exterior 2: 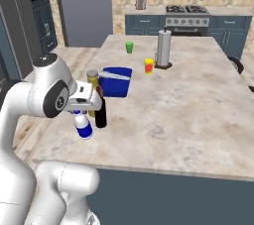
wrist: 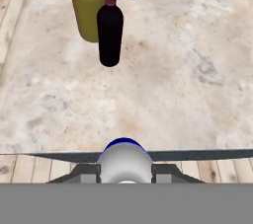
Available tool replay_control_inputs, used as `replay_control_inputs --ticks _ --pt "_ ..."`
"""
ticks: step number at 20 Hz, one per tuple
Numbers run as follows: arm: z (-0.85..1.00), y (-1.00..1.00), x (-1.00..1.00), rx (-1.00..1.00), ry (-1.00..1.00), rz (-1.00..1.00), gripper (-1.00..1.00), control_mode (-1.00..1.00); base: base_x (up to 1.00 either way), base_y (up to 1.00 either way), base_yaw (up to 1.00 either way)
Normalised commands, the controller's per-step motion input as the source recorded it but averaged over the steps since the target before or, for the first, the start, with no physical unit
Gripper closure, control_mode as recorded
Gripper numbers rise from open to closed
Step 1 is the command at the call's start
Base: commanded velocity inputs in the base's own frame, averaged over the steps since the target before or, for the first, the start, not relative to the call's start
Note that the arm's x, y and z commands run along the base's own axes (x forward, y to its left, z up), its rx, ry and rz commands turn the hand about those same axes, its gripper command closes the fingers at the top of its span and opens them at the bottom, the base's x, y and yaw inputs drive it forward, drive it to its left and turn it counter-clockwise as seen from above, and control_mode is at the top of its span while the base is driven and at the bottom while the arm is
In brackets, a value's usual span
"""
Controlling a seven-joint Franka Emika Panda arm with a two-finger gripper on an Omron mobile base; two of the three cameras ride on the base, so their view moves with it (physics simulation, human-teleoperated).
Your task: Place the drinks on the dining counter in a tight cluster.
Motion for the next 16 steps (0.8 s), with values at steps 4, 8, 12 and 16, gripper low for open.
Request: replay_control_inputs --ticks 4,8,12,16 --pt "-0.02 0.09 0.27 0.00 0.19 0.06 1.00 -1.00 0.00 0.00 0.00" --pt "-0.28 0.08 0.34 0.00 0.17 0.08 1.00 -1.00 0.00 0.00 0.00" --pt "-0.55 0.02 0.31 0.05 -0.01 0.10 1.00 -1.00 0.00 0.00 0.00" --pt "-0.45 0.00 0.19 0.05 -0.10 0.05 1.00 -1.00 0.00 0.00 0.00"
